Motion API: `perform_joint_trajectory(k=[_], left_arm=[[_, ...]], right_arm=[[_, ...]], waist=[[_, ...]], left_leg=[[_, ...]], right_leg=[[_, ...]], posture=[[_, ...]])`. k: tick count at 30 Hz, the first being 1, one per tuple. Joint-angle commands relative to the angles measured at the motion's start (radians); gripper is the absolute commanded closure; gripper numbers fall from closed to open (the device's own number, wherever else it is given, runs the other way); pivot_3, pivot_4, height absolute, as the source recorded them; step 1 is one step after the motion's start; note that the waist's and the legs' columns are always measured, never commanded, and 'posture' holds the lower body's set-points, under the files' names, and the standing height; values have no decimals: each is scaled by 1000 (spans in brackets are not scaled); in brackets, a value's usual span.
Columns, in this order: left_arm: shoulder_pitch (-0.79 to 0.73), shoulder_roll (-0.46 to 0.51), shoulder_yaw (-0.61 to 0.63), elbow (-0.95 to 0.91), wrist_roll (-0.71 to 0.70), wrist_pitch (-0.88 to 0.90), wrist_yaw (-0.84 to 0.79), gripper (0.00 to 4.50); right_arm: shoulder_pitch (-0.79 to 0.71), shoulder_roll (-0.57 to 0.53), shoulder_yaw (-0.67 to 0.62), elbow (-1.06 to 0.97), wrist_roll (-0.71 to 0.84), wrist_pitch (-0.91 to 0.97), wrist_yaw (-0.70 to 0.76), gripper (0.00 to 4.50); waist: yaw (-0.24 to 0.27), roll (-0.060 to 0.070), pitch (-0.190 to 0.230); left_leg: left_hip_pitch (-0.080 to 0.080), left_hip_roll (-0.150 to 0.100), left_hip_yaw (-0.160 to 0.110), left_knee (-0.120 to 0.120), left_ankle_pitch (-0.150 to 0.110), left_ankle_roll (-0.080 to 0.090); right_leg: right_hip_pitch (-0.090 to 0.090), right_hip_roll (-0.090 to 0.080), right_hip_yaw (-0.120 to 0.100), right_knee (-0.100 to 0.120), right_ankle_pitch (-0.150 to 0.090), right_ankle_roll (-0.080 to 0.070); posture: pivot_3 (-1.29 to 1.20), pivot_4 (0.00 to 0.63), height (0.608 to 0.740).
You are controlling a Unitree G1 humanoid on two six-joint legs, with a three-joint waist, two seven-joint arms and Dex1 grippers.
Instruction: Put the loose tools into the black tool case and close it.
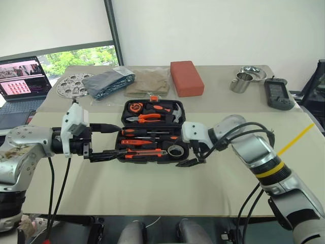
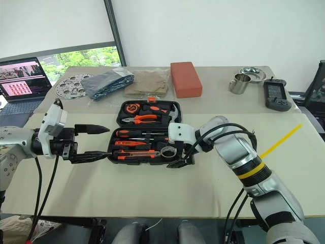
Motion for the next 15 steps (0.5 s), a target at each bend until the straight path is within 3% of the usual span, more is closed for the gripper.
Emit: perform_joint_trajectory(k=[1, 5, 9, 15], left_arm=[[5, 0, 15, 26, 29, -50, 0, 0], [-2, -10, 12, 32, 27, -52, 0, 0], [-2, -5, 14, 25, 18, -46, -13, 0], [0, -2, 14, 0, 7, -34, -28, 0]], right_arm=[[-21, 19, -35, -36, 37, -13, -7, 12], [-15, 115, -41, -53, 62, 35, -84, 12], [-4, 144, -24, -23, 40, 10, -122, 1062], [-8, 161, 43, -33, 1, 6, -138, 3154]], waist=[[-2, 0, 0], [-7, 0, 0], [-3, 0, 0], [-3, 0, 0]], left_leg=[[0, 0, 0, 0, 0, 0], [0, 1, 0, -1, 0, 0], [0, 0, -1, -1, 0, 0], [-1, 0, 0, -1, 0, 0]], right_leg=[[0, 0, 0, 0, 0, 0], [0, 0, 0, 0, 0, 0], [0, 0, 0, 0, 0, 0], [-1, -1, 0, 0, 0, 0]], posture=[[0, 150, 740], [0, 150, 740], [0, 150, 740], [0, 150, 740]])
